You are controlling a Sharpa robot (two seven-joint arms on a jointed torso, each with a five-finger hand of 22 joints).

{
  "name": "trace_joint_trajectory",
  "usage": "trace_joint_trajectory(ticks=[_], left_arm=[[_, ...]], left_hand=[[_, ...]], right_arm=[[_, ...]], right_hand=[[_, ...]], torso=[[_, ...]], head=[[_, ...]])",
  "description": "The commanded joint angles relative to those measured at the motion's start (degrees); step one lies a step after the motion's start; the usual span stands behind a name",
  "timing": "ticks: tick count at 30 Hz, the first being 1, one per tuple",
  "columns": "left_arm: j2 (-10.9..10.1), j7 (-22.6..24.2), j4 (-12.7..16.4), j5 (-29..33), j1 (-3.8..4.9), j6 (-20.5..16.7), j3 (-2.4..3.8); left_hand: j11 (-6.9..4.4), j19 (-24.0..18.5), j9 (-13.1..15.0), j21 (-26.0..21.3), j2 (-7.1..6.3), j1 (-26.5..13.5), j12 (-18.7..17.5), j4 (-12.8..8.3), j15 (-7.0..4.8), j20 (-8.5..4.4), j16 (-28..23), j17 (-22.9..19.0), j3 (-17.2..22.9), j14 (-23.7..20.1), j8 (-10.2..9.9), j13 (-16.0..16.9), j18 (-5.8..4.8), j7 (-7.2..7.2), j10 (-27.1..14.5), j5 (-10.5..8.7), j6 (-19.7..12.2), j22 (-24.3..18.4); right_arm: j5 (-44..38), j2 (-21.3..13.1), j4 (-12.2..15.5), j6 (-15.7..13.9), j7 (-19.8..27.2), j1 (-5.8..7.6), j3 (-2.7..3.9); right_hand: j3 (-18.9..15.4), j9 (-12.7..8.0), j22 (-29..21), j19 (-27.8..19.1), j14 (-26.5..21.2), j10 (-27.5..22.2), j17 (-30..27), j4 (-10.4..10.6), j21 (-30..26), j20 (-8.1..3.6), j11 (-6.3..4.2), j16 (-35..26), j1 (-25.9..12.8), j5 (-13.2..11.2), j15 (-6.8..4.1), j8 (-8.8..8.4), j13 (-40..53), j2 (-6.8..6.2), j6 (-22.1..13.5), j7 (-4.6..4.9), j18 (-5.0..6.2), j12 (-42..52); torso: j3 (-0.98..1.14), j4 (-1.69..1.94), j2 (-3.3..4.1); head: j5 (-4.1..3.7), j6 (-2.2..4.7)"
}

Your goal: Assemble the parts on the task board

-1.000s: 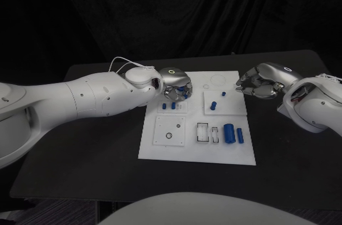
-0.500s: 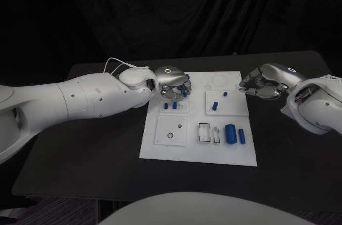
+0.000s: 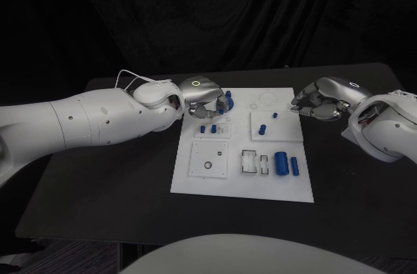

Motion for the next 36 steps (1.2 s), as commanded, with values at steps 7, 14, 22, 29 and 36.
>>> trace_joint_trajectory(ticks=[7, 14, 22, 29, 36], left_arm=[[-1.1, 0.2, 0.6, -0.3, 0.18, 0.9, 0.03], [-1.4, -0.1, 0.7, -0.3, 0.15, 1.9, 0.02], [-1.8, -0.5, 0.5, -0.3, 0.06, 2.7, 0.02], [-1.9, -0.8, -0.1, -0.3, -0.04, 2.8, 0.02], [-2.0, -1.2, -0.4, -0.3, -0.09, 3.2, 0.02]], left_hand=[[-0.04, -0.2, 0.1, -0.3, 0.27, -0.3, -0.2, -0.1, -0.27, -0.37, -0.1, 0.9, -0.1, 0.7, 0.1, 0.1, -0.86, 0.03, 0.4, -0.09, 0.5, 11.0], [-0.05, -0.3, 0.1, -0.5, 0.28, -0.3, -0.2, -0.1, -0.26, -0.36, -0.1, 0.8, -0.1, 0.6, 0.1, 0.1, -0.83, 0.03, 0.5, -0.23, 0.4, 11.0], [-0.05, -0.4, 0.1, -0.6, 0.29, -0.3, -0.2, -0.1, -0.26, -0.36, -0.2, 0.6, -0.1, 0.6, 0.0, 0.1, -0.79, 0.04, 0.5, -0.29, 0.4, 10.9], [-0.04, -0.3, 0.1, -0.6, 0.30, -0.3, -0.2, -0.2, -0.26, -0.36, -0.2, 0.7, -0.1, 0.6, 0.0, 0.1, -0.81, 0.05, 0.6, -0.33, 0.4, 10.9], [-0.02, -0.4, 0.0, -0.7, 0.27, -0.2, -0.3, -0.3, -0.26, -0.36, -0.3, 0.5, 0.0, 0.5, 0.0, 0.1, -0.78, 0.06, 0.6, -0.32, 0.4, 10.9]], right_arm=[[-0.1, 0.0, -0.1, 0.8, -0.9, -0.06, 0.04], [-0.1, 0.1, -0.3, 1.0, -0.9, -0.10, 0.04], [-0.1, 0.1, -0.3, 1.2, -1.0, -0.11, 0.04], [-0.1, 0.1, -0.3, 1.3, -1.0, -0.15, 0.04], [-0.1, 0.0, -0.3, 1.5, -1.0, -0.20, 0.04]], right_hand=[[0.1, 0.0, 13.1, 2.8, 5.9, 6.0, 15.1, -0.4, -0.3, 0.17, 0.12, 0.2, -0.1, 0.2, 0.28, -0.21, 15.1, 0.41, 0.2, -0.04, 0.57, 0.2], [0.1, 0.0, 13.1, 2.8, 5.9, 6.0, 15.1, -0.4, -0.3, 0.17, 0.12, 0.2, -0.1, 0.2, 0.28, -0.22, 15.1, 0.42, 0.2, -0.04, 0.57, 0.2], [0.1, 0.0, 13.1, 2.8, 5.9, 6.0, 15.1, -0.5, -0.3, 0.16, 0.11, 0.2, 0.0, 0.2, 0.28, -0.25, 15.1, 0.44, 0.2, -0.06, 0.58, 0.2], [0.1, 0.0, 13.1, 2.8, 5.9, 6.0, 15.1, -0.5, -0.3, 0.16, 0.11, 0.2, 0.0, 0.2, 0.28, -0.26, 15.1, 0.47, 0.2, -0.07, 0.59, 0.2], [0.2, 0.0, 13.1, 2.8, 5.9, 6.0, 15.1, -0.6, -0.3, 0.16, 0.10, 0.2, 0.1, 0.2, 0.27, -0.28, 15.1, 0.50, 0.1, -0.08, 0.59, 0.2]], torso=[[-0.11, -0.02, 0.03], [-0.07, -0.09, 0.01], [-0.09, -0.11, 0.00], [-0.07, -0.14, -0.01], [-0.08, -0.09, -0.02]], head=[[0.08, 0.00], [0.28, 0.00], [0.32, 0.00], [0.37, 0.00], [0.39, 0.00]])
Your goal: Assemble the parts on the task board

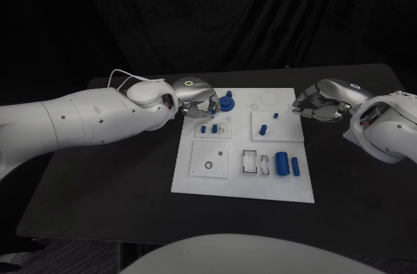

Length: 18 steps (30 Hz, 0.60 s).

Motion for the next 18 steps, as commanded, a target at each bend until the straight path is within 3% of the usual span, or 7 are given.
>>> trace_joint_trajectory(ticks=[1, 18], left_arm=[[-0.1, -0.3, -0.1, -0.2, -0.07, 1.0, 0.03], [0.5, -0.6, -1.1, -0.2, -0.51, 2.3, 0.03]], left_hand=[[0.06, -0.2, 0.0, -0.2, 0.29, -0.2, -0.2, -0.3, -0.27, -0.16, -0.3, 0.5, 0.0, 0.5, 0.0, 0.0, -0.78, 0.07, 0.3, -0.26, 0.4, 10.9], [0.12, -0.3, 0.0, -0.4, 0.27, -0.2, -0.3, -0.4, -0.26, -0.15, -0.4, 0.3, 0.0, 0.4, -0.1, 0.0, -0.74, 0.12, 0.3, -0.26, 0.4, 10.8]], right_arm=[[-0.1, -0.1, 0.0, 0.4, -0.9, -0.13, 0.04], [-0.1, 0.0, -0.1, 0.7, -0.9, -0.28, 0.04]], right_hand=[[0.0, 0.0, 13.1, 2.8, 5.9, 6.0, 15.1, -0.4, -0.3, 0.16, 0.10, 0.2, 0.1, 0.2, 0.27, -0.28, 15.1, 0.50, 0.1, -0.09, 0.58, 0.2], [0.1, 0.0, 13.1, 2.8, 5.9, 6.0, 15.1, -0.5, -0.4, 0.16, 0.09, 0.2, 0.2, 0.2, 0.27, -0.31, 15.1, 0.54, 0.1, -0.09, 0.60, 0.2]], torso=[[-0.02, 0.01, -0.01], [0.02, -0.02, -0.03]], head=[[0.01, 0.01], [-0.10, 0.01]])
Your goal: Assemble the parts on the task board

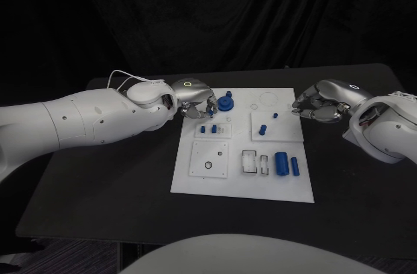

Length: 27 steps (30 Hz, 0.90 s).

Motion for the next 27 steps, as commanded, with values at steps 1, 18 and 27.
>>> trace_joint_trajectory(ticks=[1, 18, 27], left_arm=[[0.1, 0.1, -0.1, -0.2, -0.21, 1.1, 0.03], [0.8, 0.2, -0.6, -0.2, -0.63, 1.8, 0.03], [1.0, 0.2, -0.8, -0.2, -0.76, 2.2, 0.03]], left_hand=[[0.04, -0.3, 0.0, -0.2, 0.28, -0.2, -0.3, -0.4, -0.25, -0.16, -0.4, 0.3, 0.0, 0.4, 0.1, 0.1, -0.74, 0.13, 0.2, -0.26, 0.4, 10.8], [0.08, -0.3, 0.0, -0.2, 0.31, -0.2, -0.3, -0.4, -0.23, -0.15, -0.4, 0.2, 0.1, 0.4, 0.0, 0.1, -0.73, 0.18, 0.3, -0.37, 0.3, 10.8], [0.11, -0.4, 0.0, -0.3, 0.34, -0.2, -0.4, -0.4, -0.21, -0.13, -0.5, 0.1, 0.1, 0.3, 0.0, 0.1, -0.73, 0.23, 0.3, -0.46, 0.2, 10.8]], right_arm=[[-0.1, 0.0, 0.0, 0.3, -0.8, -0.15, 0.04], [-0.1, 0.0, 0.0, 0.5, -0.8, -0.26, 0.04], [-0.1, 0.1, 0.0, 0.6, -0.9, -0.27, 0.04]], right_hand=[[-0.2, 0.0, 13.1, 2.8, 5.9, 6.0, 15.1, -0.3, -0.4, 0.16, 0.09, 0.2, 0.2, 0.2, 0.27, -0.31, 15.1, 0.54, 0.1, -0.09, 0.60, 0.2], [-0.1, -0.1, 13.1, 2.8, 5.9, 6.0, 15.1, -0.4, -0.4, 0.15, 0.09, 0.2, 0.3, 0.2, 0.26, -0.34, 15.1, 0.58, 0.1, -0.08, 0.59, 0.2], [-0.1, -0.1, 13.1, 2.8, 5.9, 6.0, 15.1, -0.4, -0.4, 0.15, 0.09, 0.2, 0.3, 0.2, 0.26, -0.34, 15.1, 0.58, 0.1, -0.08, 0.59, 0.2]], torso=[[0.02, 0.04, 0.01], [0.00, 0.07, 0.01], [0.06, -0.02, 0.02]], head=[[-0.01, 0.01], [-0.10, 0.01], [0.00, 0.01]])
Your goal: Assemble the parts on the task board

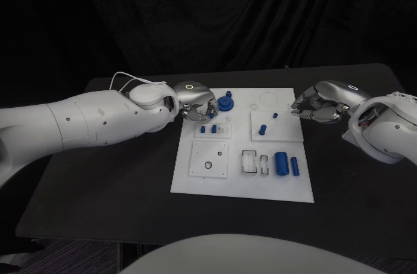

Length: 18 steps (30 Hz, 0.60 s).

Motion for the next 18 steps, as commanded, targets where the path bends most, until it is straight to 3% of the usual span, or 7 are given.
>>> trace_joint_trajectory(ticks=[1, 18], left_arm=[[0.2, 0.3, -0.1, -0.2, -0.17, 0.9, 0.03], [0.8, -0.3, -1.0, -0.2, -0.40, 1.9, 0.03]], left_hand=[[0.08, -0.4, 0.1, -0.3, 0.35, -0.2, -0.4, -0.4, -0.21, -0.14, -0.3, 0.1, 0.1, 0.3, 0.0, 0.1, -0.73, 0.23, 0.3, -0.38, 0.2, 10.8], [0.10, -0.4, 0.0, -0.4, 0.39, -0.2, -0.4, -0.5, -0.19, -0.12, -0.4, 0.0, 0.2, 0.2, -0.2, 0.1, -0.71, 0.24, 0.4, -0.43, 0.1, 10.8]], right_arm=[[-0.1, 0.0, 0.0, 0.3, -0.9, -0.13, 0.04], [-0.1, -0.1, 0.1, 0.6, -1.0, -0.14, 0.04]], right_hand=[[0.1, -0.1, 13.1, 2.8, 5.9, 6.0, 15.1, -0.2, -0.4, 0.15, 0.09, 0.2, 0.0, 0.2, 0.26, -0.34, 15.1, 0.34, 0.1, -0.08, 0.59, 0.2], [0.1, -0.1, 13.1, 2.8, 5.9, 6.0, 15.1, -0.4, -0.4, 0.15, 0.10, 0.2, 0.1, 0.2, 0.26, -0.38, 15.1, 0.42, 0.2, -0.05, 0.60, 0.2]], torso=[[0.05, -0.06, 0.01], [0.02, -0.03, -0.01]], head=[[0.08, 0.01], [0.03, 0.01]])
